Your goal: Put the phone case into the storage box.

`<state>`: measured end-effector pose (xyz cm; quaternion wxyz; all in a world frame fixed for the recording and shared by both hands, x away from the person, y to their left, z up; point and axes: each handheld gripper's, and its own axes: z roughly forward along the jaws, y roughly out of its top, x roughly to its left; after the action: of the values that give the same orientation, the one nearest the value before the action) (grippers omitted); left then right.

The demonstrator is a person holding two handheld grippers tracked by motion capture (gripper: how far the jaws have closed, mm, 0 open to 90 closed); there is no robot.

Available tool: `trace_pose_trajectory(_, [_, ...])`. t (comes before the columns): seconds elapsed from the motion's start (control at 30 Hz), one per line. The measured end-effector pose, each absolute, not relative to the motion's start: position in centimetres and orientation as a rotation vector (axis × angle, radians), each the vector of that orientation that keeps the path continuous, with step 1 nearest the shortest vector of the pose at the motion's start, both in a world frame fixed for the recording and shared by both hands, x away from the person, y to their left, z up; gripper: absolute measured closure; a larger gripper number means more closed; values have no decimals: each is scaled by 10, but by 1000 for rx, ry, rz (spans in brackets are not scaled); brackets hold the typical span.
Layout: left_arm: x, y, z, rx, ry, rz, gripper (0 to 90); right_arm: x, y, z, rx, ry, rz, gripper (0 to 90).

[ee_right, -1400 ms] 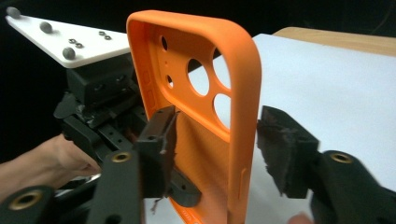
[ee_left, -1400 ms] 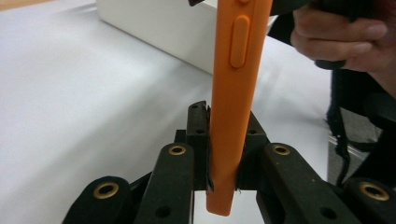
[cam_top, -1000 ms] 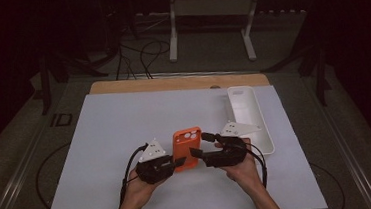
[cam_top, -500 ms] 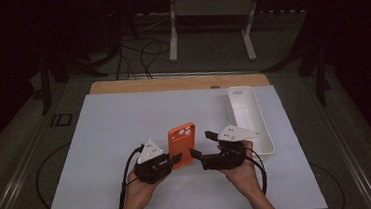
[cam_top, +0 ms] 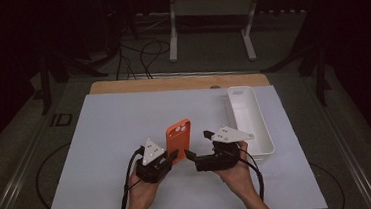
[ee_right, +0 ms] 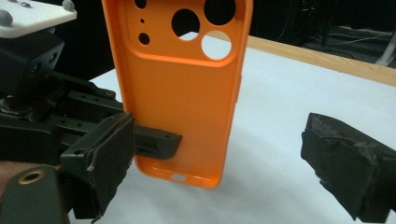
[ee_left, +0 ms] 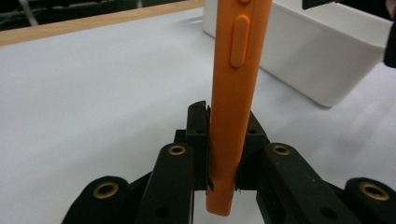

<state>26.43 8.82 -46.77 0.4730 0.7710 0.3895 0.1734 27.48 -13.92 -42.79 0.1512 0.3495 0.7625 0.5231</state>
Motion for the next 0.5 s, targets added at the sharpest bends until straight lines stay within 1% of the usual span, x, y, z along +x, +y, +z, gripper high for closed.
trace_pose_trajectory(0.23, [262,85,-468,1887,976,479,805,276,-137,-427,1042,2183,1547,102])
trace_pose_trajectory(0.5, [261,83,-467,1893,983,508,804,277,-138,-421,1085,2162,1570,107])
